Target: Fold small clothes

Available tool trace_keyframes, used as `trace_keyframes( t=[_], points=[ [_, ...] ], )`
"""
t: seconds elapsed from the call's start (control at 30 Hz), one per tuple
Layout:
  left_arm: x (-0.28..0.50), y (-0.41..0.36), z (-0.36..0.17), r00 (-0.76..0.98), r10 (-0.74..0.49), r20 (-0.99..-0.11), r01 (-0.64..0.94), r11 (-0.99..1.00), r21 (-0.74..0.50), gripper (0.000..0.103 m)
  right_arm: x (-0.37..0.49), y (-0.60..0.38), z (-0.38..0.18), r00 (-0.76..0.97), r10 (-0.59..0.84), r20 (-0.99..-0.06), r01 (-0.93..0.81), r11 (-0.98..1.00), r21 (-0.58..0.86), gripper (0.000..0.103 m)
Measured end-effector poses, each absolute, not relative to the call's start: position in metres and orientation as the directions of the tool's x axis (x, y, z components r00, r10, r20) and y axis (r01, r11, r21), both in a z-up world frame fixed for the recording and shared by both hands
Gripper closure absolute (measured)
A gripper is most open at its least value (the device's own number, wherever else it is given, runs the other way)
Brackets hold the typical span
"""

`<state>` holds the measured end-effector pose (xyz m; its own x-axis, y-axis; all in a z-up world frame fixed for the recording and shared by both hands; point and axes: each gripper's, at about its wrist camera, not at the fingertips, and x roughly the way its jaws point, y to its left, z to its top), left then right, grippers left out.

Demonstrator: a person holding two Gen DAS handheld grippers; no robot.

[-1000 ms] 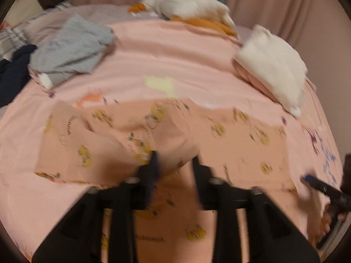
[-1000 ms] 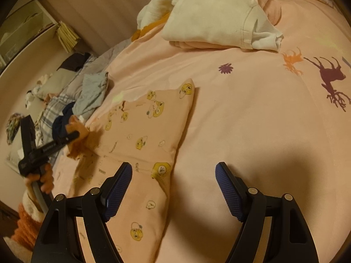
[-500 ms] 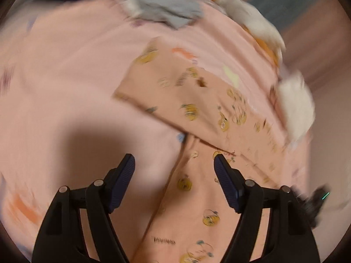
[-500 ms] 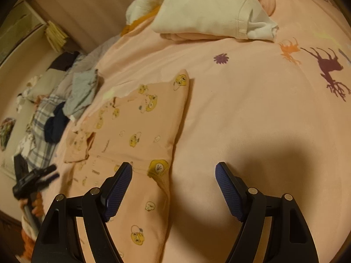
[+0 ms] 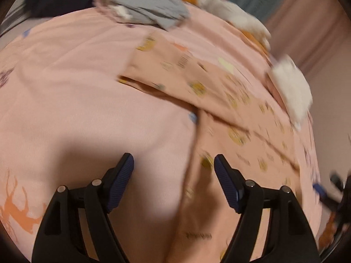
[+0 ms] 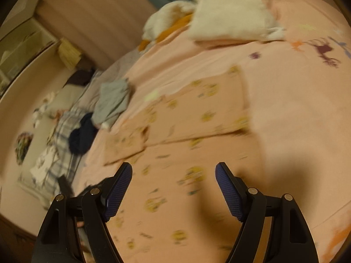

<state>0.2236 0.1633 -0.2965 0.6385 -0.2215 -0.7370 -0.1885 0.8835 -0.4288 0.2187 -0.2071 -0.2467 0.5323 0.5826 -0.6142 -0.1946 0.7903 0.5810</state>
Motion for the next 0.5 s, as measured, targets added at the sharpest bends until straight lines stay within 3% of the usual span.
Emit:
trace_keyframes(
  t=[0.1, 0.17, 0.43, 0.5],
  points=[
    [0.232, 0.162, -0.301, 0.586, -0.339, -0.736, -0.176, 0.834, -0.524, 0.040, 0.234, -0.167, -0.250, 0.469, 0.532, -0.706, -0.190, 0.841, 0.507, 0.025],
    [0.233, 0.167, -0.303, 0.571, -0.336, -0.749, -0.217, 0.818, -0.533, 0.057, 0.245, -0.138, -0.247, 0.415, 0.510, -0.753, -0.204, 0.859, 0.469, 0.025],
    [0.229, 0.178, -0.311, 0.551, -0.375, -0.746, -0.154, 0.833, -0.532, 0.091, 0.296, -0.051, -0.239, 0.412, 0.476, -0.777, -0.245, 0.879, 0.409, 0.025],
    [0.221, 0.181, -0.315, 0.578, -0.376, -0.724, -0.127, 0.835, -0.535, 0.093, 0.319, -0.026, -0.257, 0.385, 0.472, -0.794, -0.237, 0.881, 0.409, 0.033]
  ],
)
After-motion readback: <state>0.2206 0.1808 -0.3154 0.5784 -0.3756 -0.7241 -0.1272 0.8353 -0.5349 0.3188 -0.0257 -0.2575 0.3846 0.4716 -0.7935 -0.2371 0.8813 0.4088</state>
